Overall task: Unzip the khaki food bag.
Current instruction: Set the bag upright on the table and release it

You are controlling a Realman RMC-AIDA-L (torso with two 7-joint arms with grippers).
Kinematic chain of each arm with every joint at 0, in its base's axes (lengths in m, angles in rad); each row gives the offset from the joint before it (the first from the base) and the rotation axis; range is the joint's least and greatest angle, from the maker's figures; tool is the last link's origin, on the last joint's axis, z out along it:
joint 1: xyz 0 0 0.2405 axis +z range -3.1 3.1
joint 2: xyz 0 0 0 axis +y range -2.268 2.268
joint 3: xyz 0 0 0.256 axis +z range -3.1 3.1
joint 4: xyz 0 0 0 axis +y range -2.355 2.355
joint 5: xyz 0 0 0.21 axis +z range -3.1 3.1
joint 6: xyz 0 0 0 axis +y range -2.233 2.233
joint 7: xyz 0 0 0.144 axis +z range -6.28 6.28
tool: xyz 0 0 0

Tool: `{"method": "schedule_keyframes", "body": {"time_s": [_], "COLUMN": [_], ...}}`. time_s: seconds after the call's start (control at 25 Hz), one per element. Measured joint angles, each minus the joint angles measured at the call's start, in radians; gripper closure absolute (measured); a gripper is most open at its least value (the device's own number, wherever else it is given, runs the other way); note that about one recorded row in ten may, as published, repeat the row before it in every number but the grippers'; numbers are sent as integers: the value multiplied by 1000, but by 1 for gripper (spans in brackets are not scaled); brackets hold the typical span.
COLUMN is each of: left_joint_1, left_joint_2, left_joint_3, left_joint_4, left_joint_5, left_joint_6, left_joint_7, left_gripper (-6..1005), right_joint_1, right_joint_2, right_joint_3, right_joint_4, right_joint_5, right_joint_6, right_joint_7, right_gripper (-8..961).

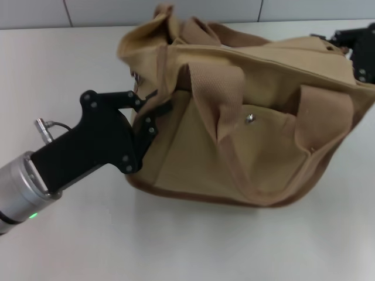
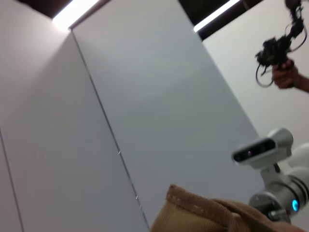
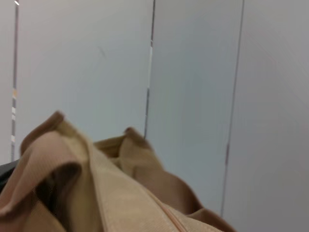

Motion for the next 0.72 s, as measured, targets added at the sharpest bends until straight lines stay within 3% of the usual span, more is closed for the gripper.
{"method": "schedule_keyframes", "body": {"time_s": [0.16, 0.32, 0.44, 0.72], "left_joint_1": [-5, 1, 6, 71], "left_joint_2": [0, 0, 0, 3], "left_joint_3": [-3, 10, 18, 3], "left_joint_4": [-33, -57, -62, -67], "left_joint_5": [0, 9, 14, 6], "left_joint_6": [-27, -60, -70, -94], "left_joint_7": [16, 26, 32, 33], "left_gripper": [928, 928, 928, 927], "right_joint_1": [20, 32, 30, -24], "right_joint_2": [-3, -5, -6, -3], "right_joint_3": [-56, -181, -222, -226], "right_joint_4": [-10, -10, -6, -10], "right_joint_5": [-6, -11, -12, 5], "right_joint_6": [98, 234, 270, 307], "right_joint_7": [25, 71, 97, 120], "right_gripper": [854, 866, 831, 749]}}
